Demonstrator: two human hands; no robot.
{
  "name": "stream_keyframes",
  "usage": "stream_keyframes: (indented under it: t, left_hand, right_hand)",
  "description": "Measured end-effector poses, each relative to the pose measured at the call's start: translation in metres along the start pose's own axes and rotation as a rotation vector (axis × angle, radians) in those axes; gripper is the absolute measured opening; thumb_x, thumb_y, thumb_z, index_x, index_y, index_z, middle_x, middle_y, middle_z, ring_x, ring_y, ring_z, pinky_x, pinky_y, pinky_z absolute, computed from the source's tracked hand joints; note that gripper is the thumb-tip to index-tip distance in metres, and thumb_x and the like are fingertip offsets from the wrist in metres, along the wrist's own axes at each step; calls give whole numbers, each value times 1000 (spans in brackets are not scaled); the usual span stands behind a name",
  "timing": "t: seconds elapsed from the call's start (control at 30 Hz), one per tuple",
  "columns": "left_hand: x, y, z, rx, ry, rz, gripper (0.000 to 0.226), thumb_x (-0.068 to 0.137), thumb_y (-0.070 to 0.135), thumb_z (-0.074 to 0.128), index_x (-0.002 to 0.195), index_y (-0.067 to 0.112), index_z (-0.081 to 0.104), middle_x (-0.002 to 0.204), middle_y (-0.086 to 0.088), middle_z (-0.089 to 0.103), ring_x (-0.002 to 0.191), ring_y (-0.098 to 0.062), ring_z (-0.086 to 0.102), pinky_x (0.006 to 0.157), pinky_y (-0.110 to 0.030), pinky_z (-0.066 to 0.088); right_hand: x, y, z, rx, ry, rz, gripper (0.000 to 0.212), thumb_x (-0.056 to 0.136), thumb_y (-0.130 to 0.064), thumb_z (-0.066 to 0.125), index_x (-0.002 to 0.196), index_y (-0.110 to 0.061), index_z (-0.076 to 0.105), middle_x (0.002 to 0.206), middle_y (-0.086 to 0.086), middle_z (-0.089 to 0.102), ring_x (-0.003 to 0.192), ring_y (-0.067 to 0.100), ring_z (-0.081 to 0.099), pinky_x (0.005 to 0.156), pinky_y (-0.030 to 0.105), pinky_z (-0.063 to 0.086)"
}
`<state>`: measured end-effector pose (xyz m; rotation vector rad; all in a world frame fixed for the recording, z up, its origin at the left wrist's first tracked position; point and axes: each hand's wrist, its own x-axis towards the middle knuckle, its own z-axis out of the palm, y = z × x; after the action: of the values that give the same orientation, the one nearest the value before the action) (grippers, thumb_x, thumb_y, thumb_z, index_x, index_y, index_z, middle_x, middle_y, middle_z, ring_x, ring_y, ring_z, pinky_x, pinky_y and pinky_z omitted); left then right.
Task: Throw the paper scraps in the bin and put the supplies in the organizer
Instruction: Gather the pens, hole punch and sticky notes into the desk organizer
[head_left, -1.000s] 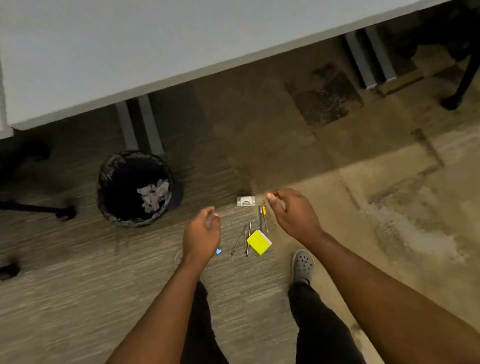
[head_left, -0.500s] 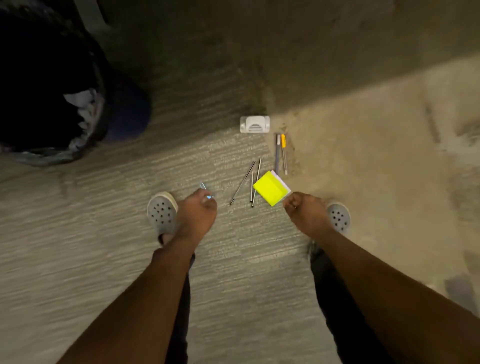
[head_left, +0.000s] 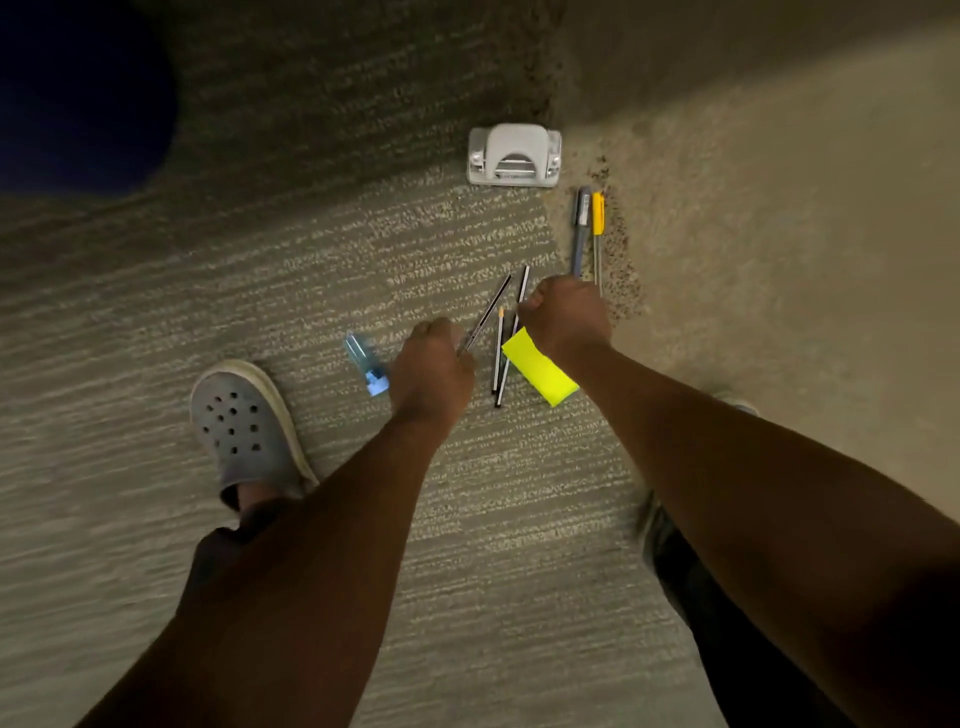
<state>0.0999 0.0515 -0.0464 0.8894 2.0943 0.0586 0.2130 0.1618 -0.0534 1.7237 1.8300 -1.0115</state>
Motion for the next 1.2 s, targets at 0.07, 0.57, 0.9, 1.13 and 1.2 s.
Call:
stream_keyframes:
  t: [0.07, 0.57, 0.9, 1.13, 1.2]
  left_hand:
    - [4, 3, 11, 52, 9, 40, 24, 86, 18, 65, 107, 8, 60, 109, -14, 62, 99, -32, 61, 82, -40, 51]
    - [18, 6, 22, -46, 44, -30, 10, 85, 16, 62, 93, 11, 60, 98, -13, 66, 86, -33, 63, 67, -37, 50]
    - [14, 0, 23, -242, 6, -50, 18, 83, 10, 69, 99, 5, 63, 90, -13, 68, 77, -24, 61, 67, -34, 51]
    - [15, 12, 35, 180, 38, 103, 24, 97, 16, 49, 119, 7, 53, 116, -16, 56, 103, -31, 58, 75, -39, 50]
    - [9, 14, 42, 238, 35, 120, 28, 98, 15, 49, 124, 5, 49, 123, -19, 51, 109, -32, 55, 80, -39, 52]
  right_hand:
    - [7, -5, 7, -60, 29, -3, 34, 89, -31, 57, 105, -2, 65, 107, 21, 66, 101, 35, 64, 82, 36, 51]
    - [4, -12, 40, 149, -99, 121, 38, 79, -33, 65, 103, -3, 65, 108, 17, 68, 105, 31, 63, 85, 33, 51]
    - [-2, -11, 54, 287, -258, 199, 29, 86, -21, 55, 104, -2, 67, 104, 18, 70, 101, 31, 66, 86, 37, 55]
    - [-16, -12, 46, 95, -53, 110, 32, 90, -31, 45, 100, -8, 64, 103, 17, 69, 98, 35, 64, 76, 33, 48]
    - [-23, -16, 40, 29, 223, 51, 25, 88, -33, 46, 94, -12, 59, 88, 13, 69, 83, 34, 66, 64, 32, 42]
